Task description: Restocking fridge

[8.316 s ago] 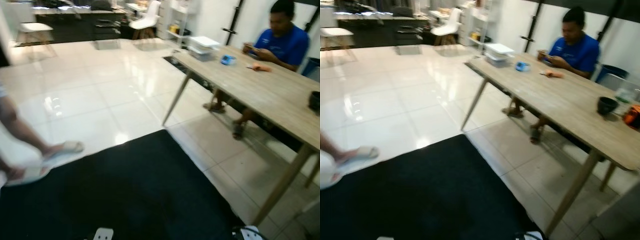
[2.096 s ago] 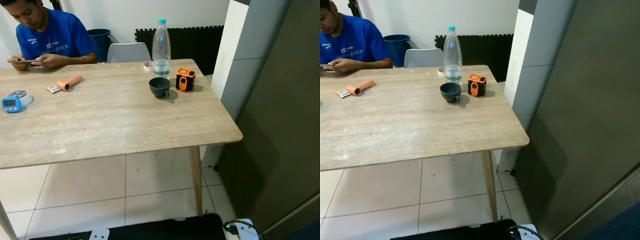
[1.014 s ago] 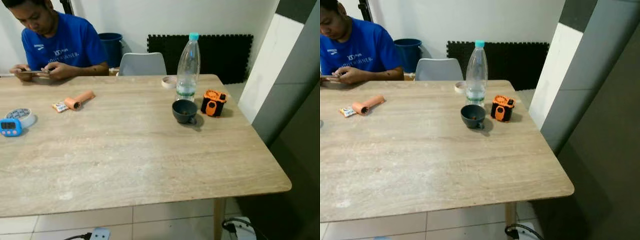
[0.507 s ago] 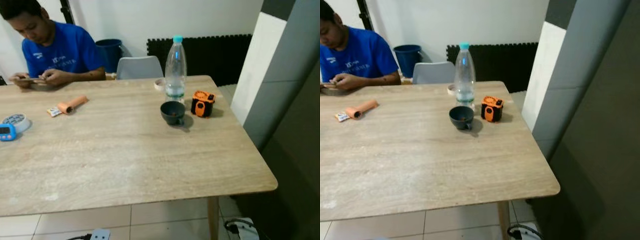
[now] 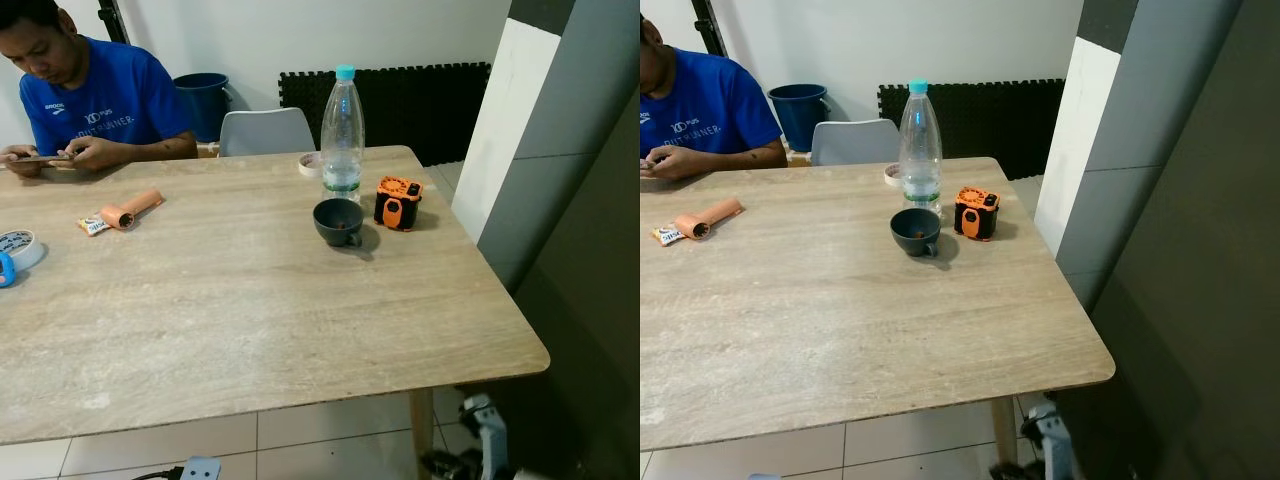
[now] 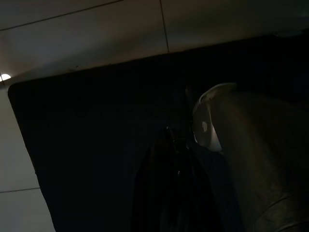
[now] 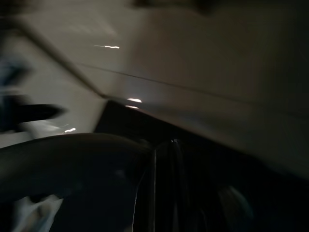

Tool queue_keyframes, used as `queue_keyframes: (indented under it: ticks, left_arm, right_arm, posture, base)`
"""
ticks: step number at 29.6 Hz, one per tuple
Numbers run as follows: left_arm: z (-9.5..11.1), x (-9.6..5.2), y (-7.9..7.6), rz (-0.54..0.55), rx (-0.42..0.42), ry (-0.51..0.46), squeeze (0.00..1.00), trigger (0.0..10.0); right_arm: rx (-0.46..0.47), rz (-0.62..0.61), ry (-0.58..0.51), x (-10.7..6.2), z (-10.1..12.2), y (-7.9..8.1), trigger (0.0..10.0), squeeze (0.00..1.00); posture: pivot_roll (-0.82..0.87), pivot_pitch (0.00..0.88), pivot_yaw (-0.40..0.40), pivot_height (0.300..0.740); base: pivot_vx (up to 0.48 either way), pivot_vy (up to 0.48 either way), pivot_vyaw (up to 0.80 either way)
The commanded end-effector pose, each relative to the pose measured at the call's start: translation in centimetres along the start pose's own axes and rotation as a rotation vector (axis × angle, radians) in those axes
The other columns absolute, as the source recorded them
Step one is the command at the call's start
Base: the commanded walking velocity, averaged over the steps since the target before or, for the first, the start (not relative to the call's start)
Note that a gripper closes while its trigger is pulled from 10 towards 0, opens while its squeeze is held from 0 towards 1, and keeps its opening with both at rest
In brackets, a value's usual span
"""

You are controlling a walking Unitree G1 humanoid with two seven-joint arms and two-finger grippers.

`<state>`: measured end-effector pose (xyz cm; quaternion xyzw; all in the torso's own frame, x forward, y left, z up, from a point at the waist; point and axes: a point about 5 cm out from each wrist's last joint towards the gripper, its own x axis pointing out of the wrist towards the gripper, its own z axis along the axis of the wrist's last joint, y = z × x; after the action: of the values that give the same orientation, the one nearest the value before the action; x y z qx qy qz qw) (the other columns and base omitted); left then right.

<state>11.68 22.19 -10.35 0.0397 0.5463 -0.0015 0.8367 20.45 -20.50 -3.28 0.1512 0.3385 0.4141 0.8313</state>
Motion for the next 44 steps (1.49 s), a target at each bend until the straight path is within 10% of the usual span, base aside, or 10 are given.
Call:
queue_keyframes:
  ticks: [1, 13, 28, 44]
  left_arm:
    - [-0.6, -0.1, 0.2, 0.000, 0.002, 0.017, 0.00, 10.0]
    - [-0.4, -0.1, 0.2, -0.001, 0.005, 0.013, 0.00, 10.0]
    - [-0.4, -0.1, 0.3, 0.001, 0.015, 0.017, 0.00, 10.0]
    - [-0.4, -0.1, 0.2, 0.000, 0.016, 0.019, 0.00, 10.0]
  right_arm:
    - [-0.024, 0.105, 0.003, 0.0, 0.6, 0.5, 10.0, 0.00]
    - [-0.231, 0.431, -0.039, -0.8, 5.4, 3.2, 10.0, 0.00]
    - [-0.450, 0.810, -0.192, -2.5, 12.1, 10.4, 10.0, 0.00]
    - [-0.493, 0.649, -0.721, -3.0, 21.0, 11.5, 10.0, 0.00]
  posture:
    - [-0.04, 0.000, -0.012, 0.740]
    - [-0.05, 0.000, -0.014, 0.740]
    - [-0.05, 0.000, -0.013, 0.740]
    - [-0.04, 0.000, -0.011, 0.740]
  base:
    - [0.000, 0.000, 0.00]
    - [0.000, 0.000, 0.00]
    - [0.000, 0.000, 0.00]
    - [0.000, 0.000, 0.00]
